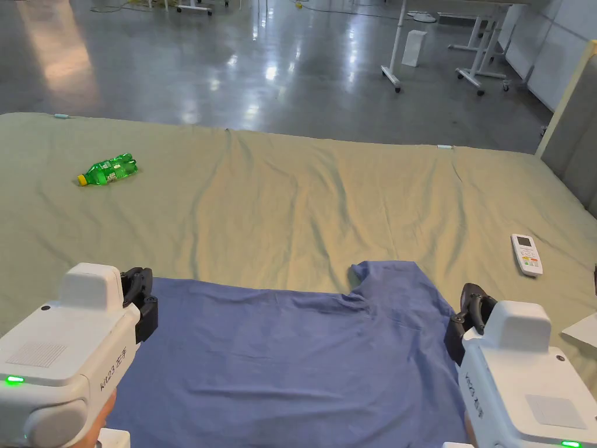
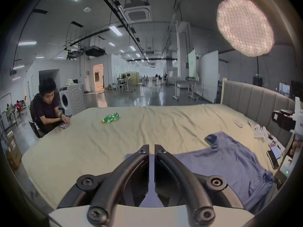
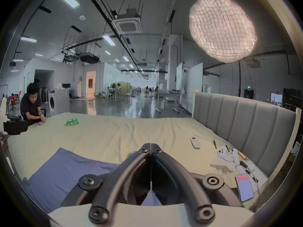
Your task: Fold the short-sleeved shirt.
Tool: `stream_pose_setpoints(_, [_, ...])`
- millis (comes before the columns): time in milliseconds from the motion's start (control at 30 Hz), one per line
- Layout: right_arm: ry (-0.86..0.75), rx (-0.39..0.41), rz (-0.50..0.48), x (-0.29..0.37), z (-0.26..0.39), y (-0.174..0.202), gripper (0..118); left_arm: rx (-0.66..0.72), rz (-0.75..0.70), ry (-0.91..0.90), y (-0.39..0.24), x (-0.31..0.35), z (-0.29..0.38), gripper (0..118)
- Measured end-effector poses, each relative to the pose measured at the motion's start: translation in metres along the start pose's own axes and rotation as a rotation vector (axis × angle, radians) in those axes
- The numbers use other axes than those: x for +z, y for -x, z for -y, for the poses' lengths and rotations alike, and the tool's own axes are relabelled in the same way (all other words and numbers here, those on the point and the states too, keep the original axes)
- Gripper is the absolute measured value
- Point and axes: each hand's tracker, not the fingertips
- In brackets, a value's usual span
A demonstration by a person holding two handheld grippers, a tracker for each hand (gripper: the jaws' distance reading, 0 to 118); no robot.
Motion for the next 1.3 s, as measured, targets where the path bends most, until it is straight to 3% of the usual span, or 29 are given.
stream_pose_setpoints(67, [-0.084, 0.05, 0.0, 0.003, -0.005, 0.008, 0, 0.01, -0.02, -0.021, -0.002, 0.003, 0.0, 1])
stream_pose_setpoints(300, [-0.049, 0.059, -0.025, -0.003, -0.006, 0.017, 0, 0.047, -0.014, -0.007, 0.024, 0.005, 0.002, 1])
stream_pose_setpoints(733, [0.105, 0.05, -0.037, -0.013, 0.023, 0.008, 0, 0.132, 0.002, 0.591, 0.112, 0.017, 0.084, 1])
stream_pose_setpoints(767, [0.117, 0.052, -0.038, -0.014, 0.025, 0.008, 0, 0.149, -0.001, 0.63, 0.119, 0.015, 0.093, 4])
stream_pose_setpoints(900, [0.151, 0.059, -0.041, -0.014, 0.03, 0.009, 0, 0.219, -0.021, 0.749, 0.132, 0.013, 0.118, 53])
stream_pose_setpoints(933, [0.158, 0.059, -0.041, -0.014, 0.031, 0.009, 0, 0.224, -0.033, 0.773, 0.134, 0.012, 0.123, 59])
stream_pose_setpoints(1167, [0.191, 0.06, -0.046, -0.016, 0.037, 0.011, 0, 0.196, -0.043, 0.875, 0.127, -0.004, 0.15, 64])
stream_pose_setpoints(1300, [0.211, 0.061, -0.048, -0.015, 0.042, 0.011, 0, 0.045, -0.062, 0.881, 0.112, -0.013, 0.158, 58])
